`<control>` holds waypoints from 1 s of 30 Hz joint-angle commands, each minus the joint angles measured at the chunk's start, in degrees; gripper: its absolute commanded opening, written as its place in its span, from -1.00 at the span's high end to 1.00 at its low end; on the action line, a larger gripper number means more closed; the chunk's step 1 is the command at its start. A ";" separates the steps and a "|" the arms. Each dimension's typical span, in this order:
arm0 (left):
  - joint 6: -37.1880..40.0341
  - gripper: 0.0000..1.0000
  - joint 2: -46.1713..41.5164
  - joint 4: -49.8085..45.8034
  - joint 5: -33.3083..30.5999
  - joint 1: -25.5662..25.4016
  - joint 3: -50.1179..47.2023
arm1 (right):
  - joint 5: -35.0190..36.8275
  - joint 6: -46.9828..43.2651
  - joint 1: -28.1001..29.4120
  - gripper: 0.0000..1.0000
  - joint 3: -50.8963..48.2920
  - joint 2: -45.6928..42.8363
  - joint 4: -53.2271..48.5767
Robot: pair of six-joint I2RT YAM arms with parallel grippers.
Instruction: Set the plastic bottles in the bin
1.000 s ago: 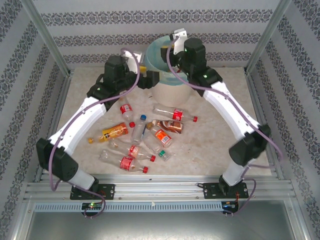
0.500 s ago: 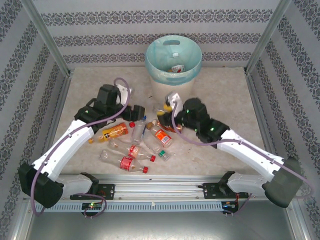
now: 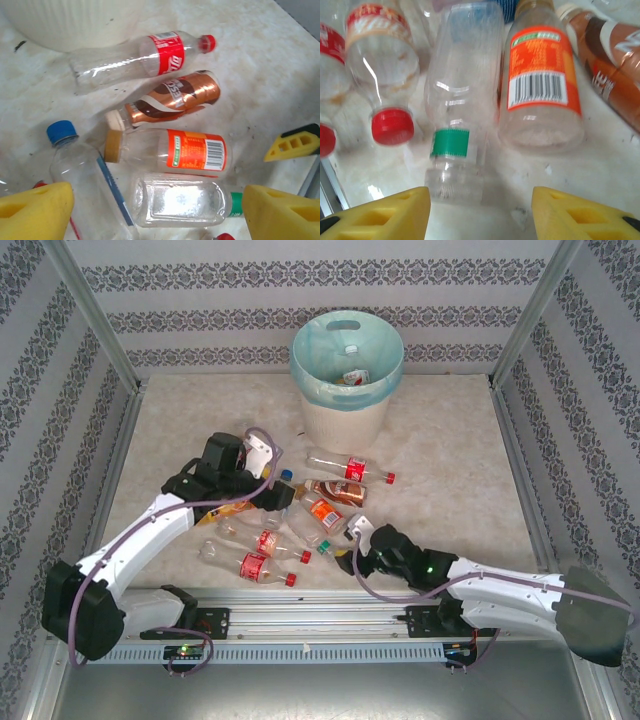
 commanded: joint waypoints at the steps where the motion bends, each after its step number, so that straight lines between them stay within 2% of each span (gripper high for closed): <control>1: 8.67 -0.79 -4.06 6.24 6.88 -0.58 -3.30 | 6.19 2.09 1.99 -0.14 -2.35 -1.19 5.87; 8: 13.48 -0.81 -4.07 3.38 6.51 -2.88 -3.74 | 2.99 1.23 2.75 -0.18 -3.41 0.48 9.15; 18: 12.68 -0.81 -4.62 5.88 6.58 -4.05 -4.56 | -3.55 1.67 3.36 -0.20 -2.59 6.14 12.91; 24: 12.72 -0.81 -5.29 5.40 5.80 -4.23 -4.72 | -0.66 2.57 3.55 -0.20 -1.80 11.72 15.70; 30: 12.52 -0.81 -6.71 6.02 5.18 -4.48 -5.85 | -1.56 2.38 3.55 -0.21 -0.17 16.72 18.72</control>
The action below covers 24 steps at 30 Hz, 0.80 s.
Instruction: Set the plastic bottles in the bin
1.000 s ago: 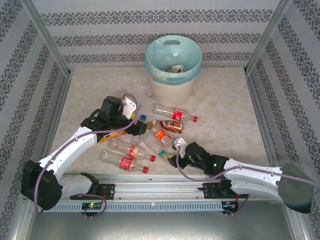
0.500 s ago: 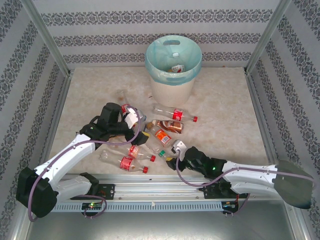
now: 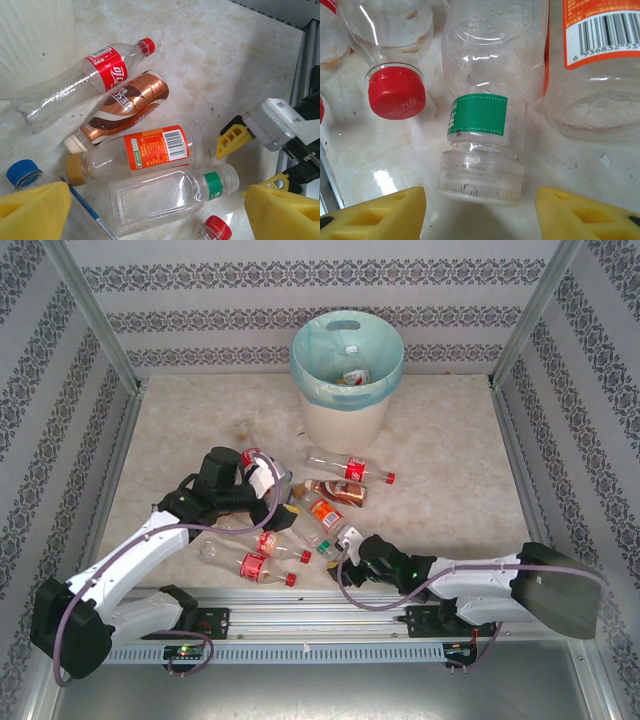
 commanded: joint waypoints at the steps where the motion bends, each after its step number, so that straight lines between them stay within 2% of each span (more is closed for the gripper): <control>1: 1.30 -0.81 -1.38 2.17 -0.29 -0.97 -0.96 | -0.22 0.98 0.73 -0.21 2.34 2.33 4.22; 7: 1.30 -0.81 -1.35 1.96 -0.71 -1.06 -0.93 | -0.20 1.38 0.83 -0.14 3.39 5.39 5.84; 11: 1.40 -0.81 -1.49 1.62 -0.85 -1.15 -0.70 | -0.30 1.89 1.02 0.11 3.53 4.50 4.44; 15: 1.40 -0.81 -1.64 1.70 -1.25 -1.15 -0.64 | 1.24 2.84 1.22 0.29 3.09 -0.21 -0.07; 24: 0.79 -0.80 -1.66 2.97 -2.56 -1.27 0.07 | 5.68 3.89 1.20 0.45 2.74 -16.24 -12.28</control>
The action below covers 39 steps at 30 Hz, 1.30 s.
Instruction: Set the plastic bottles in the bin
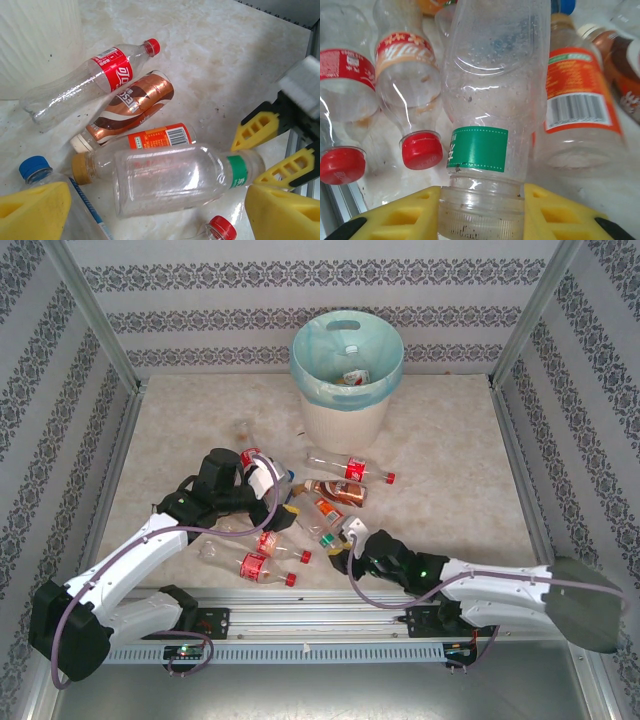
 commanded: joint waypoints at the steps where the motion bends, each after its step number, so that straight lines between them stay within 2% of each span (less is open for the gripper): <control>1: 0.71 -0.80 -1.34 2.59 -0.98 -0.81 0.64 | 2.93 1.45 0.47 0.47 0.51 -5.38 -6.40; 5: -0.54 -0.79 -3.12 3.06 -3.81 -0.80 1.96 | 4.85 3.41 0.43 0.51 2.25 -12.75 -13.38; 9: -1.84 -0.75 -5.02 3.39 -7.02 -0.86 5.09 | 7.86 3.86 0.34 0.56 10.67 -16.47 -22.08; 13: -2.54 -0.74 -5.13 3.97 -11.18 -0.87 8.90 | 8.95 1.75 0.30 0.60 21.90 -13.62 -29.71; 17: -3.24 -0.73 -4.04 4.31 -15.77 -0.85 12.78 | 8.02 -0.67 0.13 0.62 33.09 -9.99 -33.24; 20: -3.17 -0.73 -2.66 5.38 -18.30 -0.82 15.51 | 6.37 -2.69 -2.27 0.65 42.98 -6.01 -36.30; 23: -3.66 -0.73 -0.05 5.91 -19.59 -0.82 18.83 | 0.62 -2.74 -8.45 0.66 53.83 -0.65 -40.03; 28: -4.77 -0.74 4.78 7.14 -19.37 -0.82 23.83 | -13.02 1.60 -23.07 0.62 70.89 10.32 -46.67; 33: -5.03 -0.74 8.63 6.32 -19.25 -0.78 27.42 | -17.03 2.90 -32.70 0.62 81.03 19.50 -51.64; 39: -5.30 -0.74 8.66 6.53 -18.01 -0.80 25.58 | -21.34 7.48 -42.52 0.64 93.68 32.16 -61.82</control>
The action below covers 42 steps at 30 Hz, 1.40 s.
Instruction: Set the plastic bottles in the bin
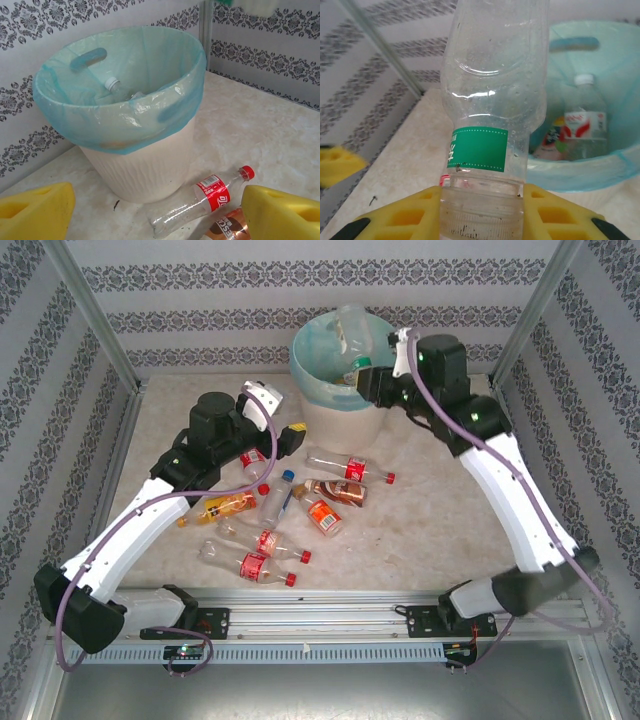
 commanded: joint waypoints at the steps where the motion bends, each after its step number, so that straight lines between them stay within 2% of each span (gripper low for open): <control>1: -1.16 -0.74 -0.78 2.20 0.69 -0.47 -0.77 | -4.24 3.22 -3.41 0.64 8.01 6.25 -9.76; 3: -1.32 -0.75 -1.01 2.72 0.75 -0.47 -1.70 | -4.20 3.33 -4.34 0.70 12.41 9.88 -12.29; 7: -1.67 -0.75 -1.05 3.32 1.14 -0.47 -2.82 | -3.19 3.79 -5.48 0.64 20.80 16.86 -16.73; 17: -1.13 -0.75 -1.54 3.64 0.73 -0.39 -4.48 | -3.40 1.38 -4.57 0.55 53.60 38.45 -35.95; 24: -1.02 -0.76 -1.51 3.80 0.68 -0.30 -4.85 | -4.15 2.48 -4.42 0.51 55.27 41.60 -35.19; 28: -1.08 -0.77 -1.32 3.99 0.64 -0.35 -5.12 | -5.19 3.10 -4.45 0.35 55.21 42.42 -34.11; 32: -0.82 -0.77 -1.16 3.85 0.60 -0.31 -5.29 | -5.23 3.44 -4.11 0.06 55.16 42.37 -32.64; 42: -0.66 -0.77 -1.13 3.84 0.39 -0.05 -5.34 | -5.32 3.80 -3.63 0.03 55.11 41.69 -30.07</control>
